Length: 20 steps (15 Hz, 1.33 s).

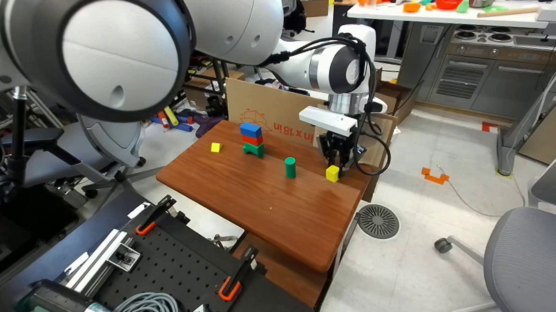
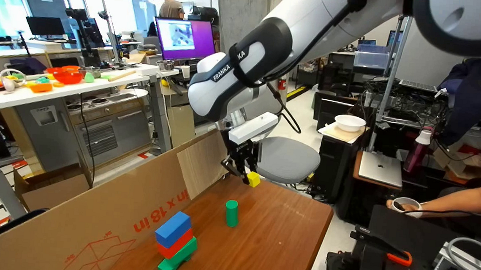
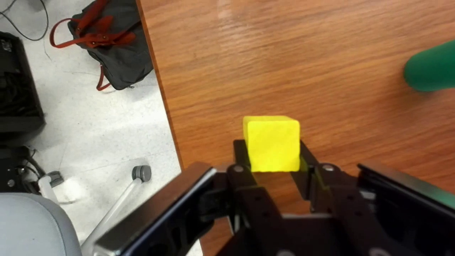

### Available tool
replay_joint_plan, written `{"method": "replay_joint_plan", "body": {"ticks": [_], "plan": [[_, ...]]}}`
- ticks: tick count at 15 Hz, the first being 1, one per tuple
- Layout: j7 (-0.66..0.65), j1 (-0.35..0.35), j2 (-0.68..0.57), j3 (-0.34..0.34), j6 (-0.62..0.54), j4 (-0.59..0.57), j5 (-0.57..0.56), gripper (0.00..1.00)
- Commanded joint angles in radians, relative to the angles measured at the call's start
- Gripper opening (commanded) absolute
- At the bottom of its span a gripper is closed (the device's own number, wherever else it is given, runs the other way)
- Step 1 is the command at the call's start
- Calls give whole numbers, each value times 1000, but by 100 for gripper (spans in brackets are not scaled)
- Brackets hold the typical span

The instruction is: Move the yellow block towards you then away from you

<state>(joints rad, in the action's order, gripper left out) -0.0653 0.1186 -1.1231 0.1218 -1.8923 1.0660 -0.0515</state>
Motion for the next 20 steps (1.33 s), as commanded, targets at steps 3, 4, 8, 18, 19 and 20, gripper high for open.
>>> {"method": "replay_joint_plan", "body": {"ticks": [3, 4, 8, 18, 19, 20], "plan": [[-1, 16, -157, -3, 150, -240, -4, 8], [-3, 16, -174, -1, 159, -265, -6, 8], [-12, 10, -229, 13, 164, -340, -23, 8], [68, -10, -170, 10, 176, -314, -53, 100], [95, -16, -133, 8, 163, -281, -56, 100], [118, -21, -89, 9, 147, -245, -59, 100]]}}
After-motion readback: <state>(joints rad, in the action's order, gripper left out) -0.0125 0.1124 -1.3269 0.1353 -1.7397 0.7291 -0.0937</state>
